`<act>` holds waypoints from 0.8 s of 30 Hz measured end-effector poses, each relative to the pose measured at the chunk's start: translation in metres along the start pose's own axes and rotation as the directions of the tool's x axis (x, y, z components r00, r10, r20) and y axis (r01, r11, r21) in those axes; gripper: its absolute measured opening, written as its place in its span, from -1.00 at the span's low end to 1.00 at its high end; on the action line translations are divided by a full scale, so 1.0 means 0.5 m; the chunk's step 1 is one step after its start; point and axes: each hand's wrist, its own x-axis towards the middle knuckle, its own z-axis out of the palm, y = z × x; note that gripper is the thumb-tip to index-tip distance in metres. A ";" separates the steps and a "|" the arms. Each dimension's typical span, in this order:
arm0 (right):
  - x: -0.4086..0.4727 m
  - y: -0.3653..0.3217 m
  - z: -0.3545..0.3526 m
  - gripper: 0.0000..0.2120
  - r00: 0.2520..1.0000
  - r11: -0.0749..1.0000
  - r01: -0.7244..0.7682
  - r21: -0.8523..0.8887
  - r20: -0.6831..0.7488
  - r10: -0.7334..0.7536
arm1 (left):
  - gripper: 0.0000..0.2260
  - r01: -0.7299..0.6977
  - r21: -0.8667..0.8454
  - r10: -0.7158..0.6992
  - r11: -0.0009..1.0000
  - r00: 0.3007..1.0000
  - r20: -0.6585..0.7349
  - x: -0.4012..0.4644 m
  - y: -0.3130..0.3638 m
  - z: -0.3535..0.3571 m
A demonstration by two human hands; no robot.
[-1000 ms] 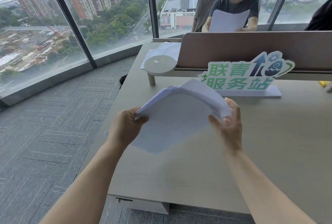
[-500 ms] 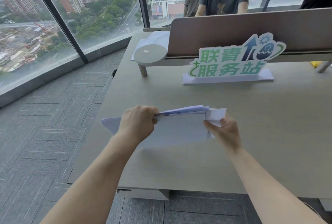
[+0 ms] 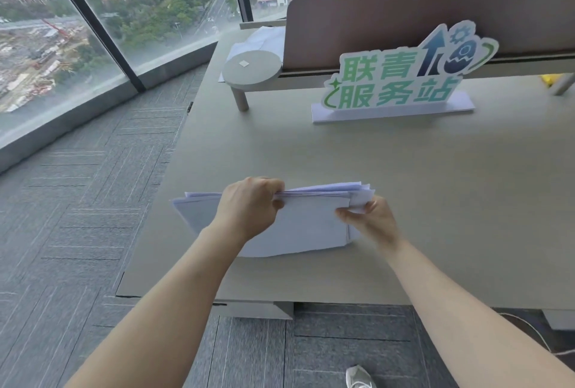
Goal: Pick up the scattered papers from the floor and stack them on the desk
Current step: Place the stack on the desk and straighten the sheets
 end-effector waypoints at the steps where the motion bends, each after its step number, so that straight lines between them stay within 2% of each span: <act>1: -0.002 0.003 0.009 -0.82 1.000 1.000 0.006 0.000 0.003 -0.006 | -0.92 -0.007 -0.005 0.007 1.000 1.000 -0.008 -0.002 0.002 0.002; 4: -0.005 0.014 0.020 -0.87 0.999 0.999 0.034 0.005 -0.026 -0.033 | -0.89 -0.020 -0.003 0.020 1.000 0.999 -0.034 -0.009 0.003 0.006; 7: -0.006 0.019 0.017 -0.79 0.998 0.999 0.039 0.020 -0.050 -0.038 | -0.86 0.015 -0.024 -0.016 1.000 0.996 -0.083 -0.019 -0.024 0.004; 13: -0.008 0.016 0.000 -0.78 0.994 0.993 0.057 0.101 -0.094 -0.048 | -0.84 0.298 -0.007 -0.296 0.954 0.943 -0.153 -0.054 -0.132 -0.027; 15: -0.006 0.018 -0.004 -0.78 0.993 0.992 0.059 0.115 -0.108 -0.046 | -0.83 0.372 -0.077 -0.380 0.925 0.912 -0.153 -0.062 -0.159 -0.034; 16: -0.006 0.020 -0.005 -0.78 0.993 0.991 0.057 0.120 -0.113 -0.043 | -0.83 0.405 -0.164 -0.428 0.899 0.893 -0.139 -0.064 -0.170 -0.033; 19: -0.004 0.023 -0.008 -0.78 0.992 0.990 0.058 0.130 -0.116 -0.043 | -0.64 0.460 -0.525 -0.542 0.716 0.841 -0.001 -0.067 -0.187 -0.009; 21: -0.003 0.025 -0.011 -0.78 0.993 0.990 0.060 0.130 -0.105 -0.047 | -0.43 0.470 -0.715 -0.569 0.517 0.813 0.123 -0.074 -0.188 0.013; 24: -0.003 0.027 -0.017 -0.76 0.995 0.990 0.069 0.120 -0.085 -0.059 | -0.18 0.424 -0.879 -0.569 0.217 0.787 0.239 -0.090 -0.202 0.056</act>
